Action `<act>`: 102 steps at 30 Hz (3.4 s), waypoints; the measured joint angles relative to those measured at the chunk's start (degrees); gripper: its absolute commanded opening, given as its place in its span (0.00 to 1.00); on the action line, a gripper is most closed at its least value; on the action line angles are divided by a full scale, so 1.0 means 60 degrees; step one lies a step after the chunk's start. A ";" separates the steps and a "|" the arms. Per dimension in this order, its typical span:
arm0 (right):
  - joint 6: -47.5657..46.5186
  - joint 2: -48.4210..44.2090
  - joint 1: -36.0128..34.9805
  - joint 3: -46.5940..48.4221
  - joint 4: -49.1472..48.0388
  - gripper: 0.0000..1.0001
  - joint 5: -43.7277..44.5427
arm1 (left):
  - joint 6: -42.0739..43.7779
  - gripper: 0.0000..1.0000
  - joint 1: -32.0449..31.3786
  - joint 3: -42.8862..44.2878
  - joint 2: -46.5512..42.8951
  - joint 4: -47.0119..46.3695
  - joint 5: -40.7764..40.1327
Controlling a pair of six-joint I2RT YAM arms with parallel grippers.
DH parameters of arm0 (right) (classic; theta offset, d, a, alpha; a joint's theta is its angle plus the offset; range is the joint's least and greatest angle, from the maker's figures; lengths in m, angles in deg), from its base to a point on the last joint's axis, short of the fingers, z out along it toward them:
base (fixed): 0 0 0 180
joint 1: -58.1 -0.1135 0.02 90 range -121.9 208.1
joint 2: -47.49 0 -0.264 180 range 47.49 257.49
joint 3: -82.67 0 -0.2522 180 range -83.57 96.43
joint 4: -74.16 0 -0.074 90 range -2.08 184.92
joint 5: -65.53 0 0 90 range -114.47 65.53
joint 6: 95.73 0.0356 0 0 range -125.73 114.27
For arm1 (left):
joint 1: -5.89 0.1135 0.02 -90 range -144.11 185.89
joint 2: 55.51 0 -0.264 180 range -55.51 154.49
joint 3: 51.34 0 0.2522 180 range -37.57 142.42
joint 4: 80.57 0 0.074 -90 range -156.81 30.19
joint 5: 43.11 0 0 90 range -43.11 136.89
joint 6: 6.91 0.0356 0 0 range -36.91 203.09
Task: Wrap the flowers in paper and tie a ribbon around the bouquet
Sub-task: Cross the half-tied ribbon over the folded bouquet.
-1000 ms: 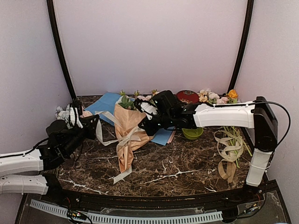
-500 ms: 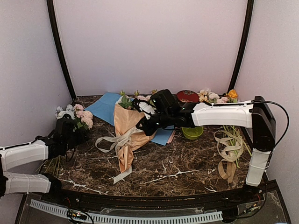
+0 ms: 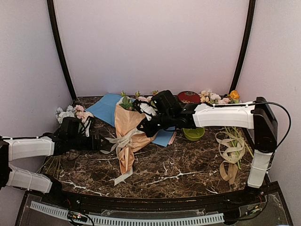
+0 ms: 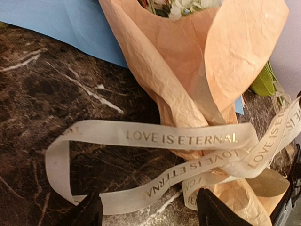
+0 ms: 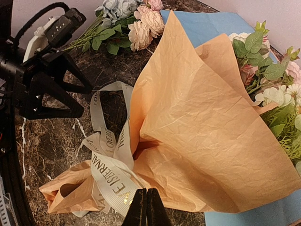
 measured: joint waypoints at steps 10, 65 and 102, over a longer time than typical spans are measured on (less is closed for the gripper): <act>0.0018 0.0109 0.0000 0.0000 0.0004 0.00 -0.0204 | 0.0648 0.64 -0.0415 0.0036 0.1530 -0.0164 0.0510; -0.0219 0.0222 0.0000 0.0142 0.0590 0.00 -0.0273 | 0.5176 0.58 -0.1938 0.2590 0.2838 0.3938 -0.2626; -0.0222 0.0222 0.0000 0.0317 0.0714 0.00 -0.0415 | 0.6207 0.00 -0.1963 0.3432 0.2441 0.4528 -0.2973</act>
